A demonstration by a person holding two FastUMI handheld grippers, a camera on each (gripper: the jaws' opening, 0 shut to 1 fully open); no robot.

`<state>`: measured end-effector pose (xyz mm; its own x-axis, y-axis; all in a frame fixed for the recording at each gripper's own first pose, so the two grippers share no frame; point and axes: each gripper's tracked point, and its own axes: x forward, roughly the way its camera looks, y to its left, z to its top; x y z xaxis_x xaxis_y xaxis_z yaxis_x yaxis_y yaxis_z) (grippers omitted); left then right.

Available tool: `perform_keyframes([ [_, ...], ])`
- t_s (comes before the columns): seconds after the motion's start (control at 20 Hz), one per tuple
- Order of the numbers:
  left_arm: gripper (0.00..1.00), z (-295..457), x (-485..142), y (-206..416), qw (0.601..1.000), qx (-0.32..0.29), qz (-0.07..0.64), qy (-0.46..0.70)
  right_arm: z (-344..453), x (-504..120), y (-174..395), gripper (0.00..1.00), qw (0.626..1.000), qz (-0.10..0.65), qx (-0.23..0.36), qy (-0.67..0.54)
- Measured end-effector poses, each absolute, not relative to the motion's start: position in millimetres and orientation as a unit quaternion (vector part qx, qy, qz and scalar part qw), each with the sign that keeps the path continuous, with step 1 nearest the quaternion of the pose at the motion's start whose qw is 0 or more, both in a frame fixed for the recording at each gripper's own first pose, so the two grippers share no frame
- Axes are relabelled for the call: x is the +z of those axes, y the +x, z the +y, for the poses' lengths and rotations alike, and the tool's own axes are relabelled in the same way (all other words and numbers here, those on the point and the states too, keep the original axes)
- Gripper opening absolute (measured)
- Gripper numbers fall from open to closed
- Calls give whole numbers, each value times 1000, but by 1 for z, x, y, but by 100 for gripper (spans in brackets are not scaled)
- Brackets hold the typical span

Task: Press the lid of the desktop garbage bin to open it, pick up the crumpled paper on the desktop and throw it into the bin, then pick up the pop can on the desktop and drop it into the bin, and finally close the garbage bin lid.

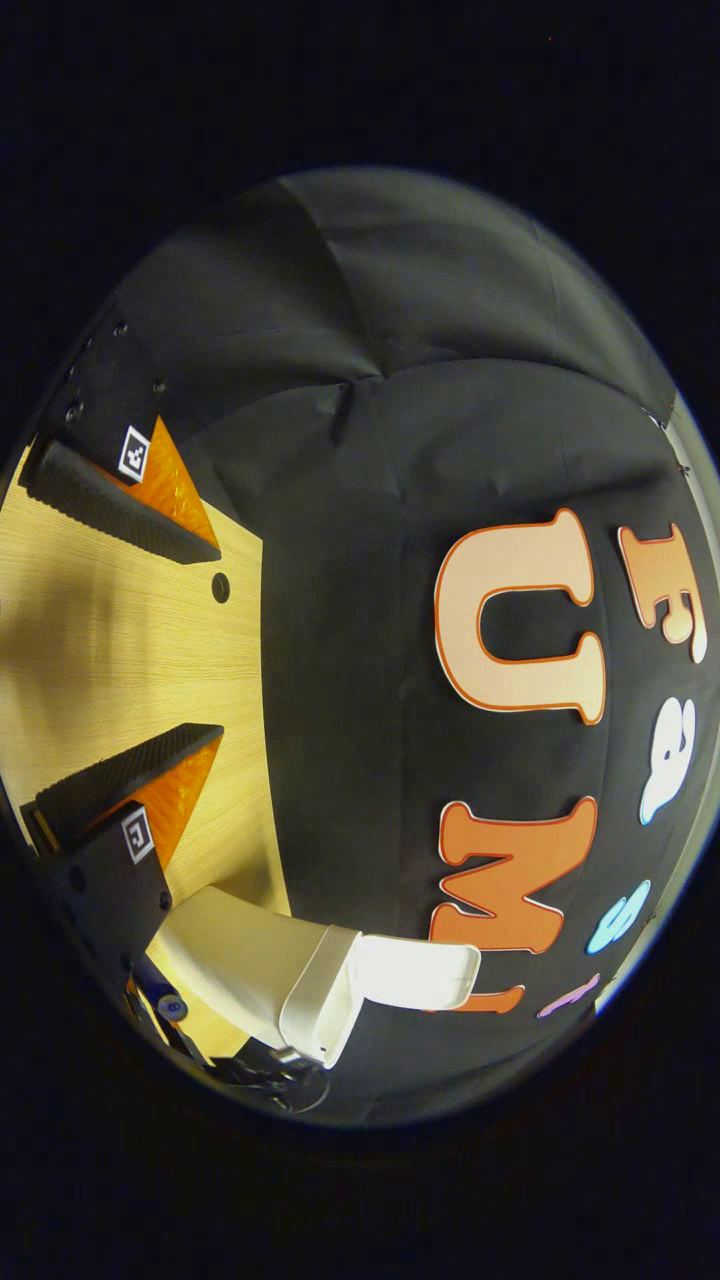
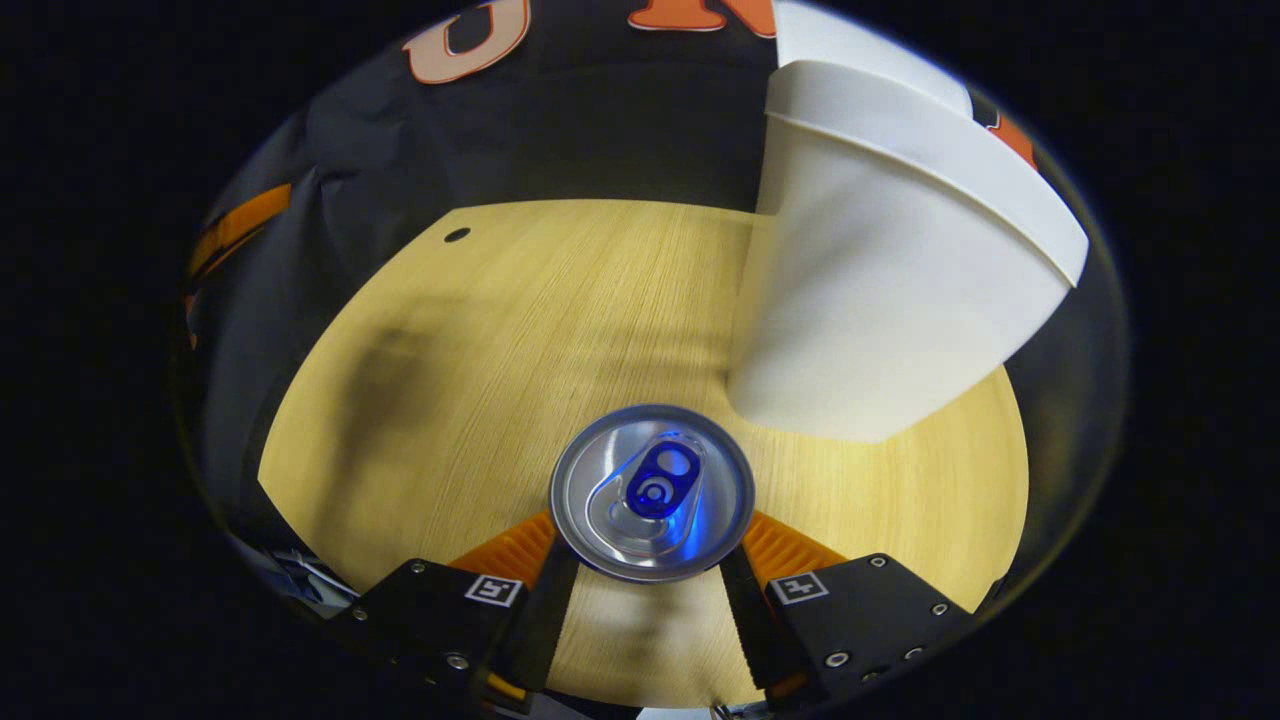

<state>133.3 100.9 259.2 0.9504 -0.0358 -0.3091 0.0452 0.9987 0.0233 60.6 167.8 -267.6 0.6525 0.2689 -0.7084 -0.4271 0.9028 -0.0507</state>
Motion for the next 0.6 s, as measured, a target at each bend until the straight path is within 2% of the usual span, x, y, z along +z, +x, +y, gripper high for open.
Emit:
perform_keyframes([
  [0.6, 100, 96, 259, 130, 986, -53, 159, 14, 173, -233, 65, 75, 931, 301, 192, -79],
])
